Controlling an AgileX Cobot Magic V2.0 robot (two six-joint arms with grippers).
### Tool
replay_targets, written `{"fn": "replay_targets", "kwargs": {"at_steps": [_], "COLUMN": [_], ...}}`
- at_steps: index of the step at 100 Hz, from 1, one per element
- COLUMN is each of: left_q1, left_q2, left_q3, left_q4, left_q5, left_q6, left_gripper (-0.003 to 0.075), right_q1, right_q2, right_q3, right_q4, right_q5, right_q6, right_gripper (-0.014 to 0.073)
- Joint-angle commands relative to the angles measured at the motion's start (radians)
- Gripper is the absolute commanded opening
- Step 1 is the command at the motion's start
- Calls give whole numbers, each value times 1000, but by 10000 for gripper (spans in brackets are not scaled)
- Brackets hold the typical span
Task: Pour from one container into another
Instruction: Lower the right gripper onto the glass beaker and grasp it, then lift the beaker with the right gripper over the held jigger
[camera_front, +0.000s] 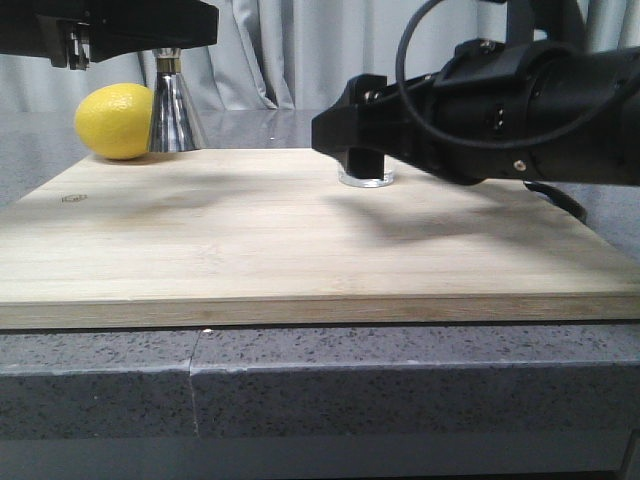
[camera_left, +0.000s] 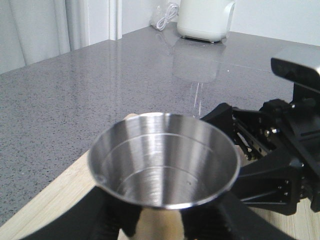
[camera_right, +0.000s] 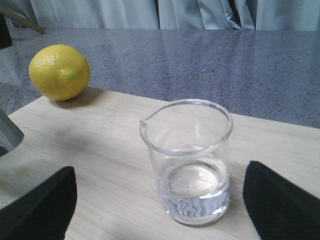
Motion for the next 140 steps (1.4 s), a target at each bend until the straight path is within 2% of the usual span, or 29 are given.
{"fn": "replay_targets", "kwargs": {"at_steps": [1, 14, 28, 46, 70, 96, 115, 140], "left_q1": [-9, -9, -9, -9, -9, -9, -9, -9], "left_q2": [-44, -44, -44, -44, -44, -44, -44, -44], "left_q3": [-32, -32, -32, -32, -32, -32, -32, -32], "left_q4": [-98, -98, -98, -98, -98, -98, -98, -98], "left_q5": [90, 90, 90, 90, 90, 90, 90, 90], "left_q6": [-8, -8, -8, -8, -8, -8, -8, -8], "left_gripper": [239, 239, 239, 239, 239, 239, 239, 239], "right_q1": [-11, -41, -58, -65, -69, -73, -73, -73], "right_q2": [-9, 26, 53, 83, 106, 106, 106, 48], "right_q3": [-37, -72, -97, -127, -143, -143, -143, -143], "right_q4": [-8, -15, -110, -114, -123, -123, -123, -123], "right_q5": [-105, -89, -82, -75, -72, -84, -90, -65], "right_q6": [-2, -2, -3, -4, -12, -26, -26, -26], "right_gripper": [605, 605, 605, 602, 500, 435, 331, 324]}}
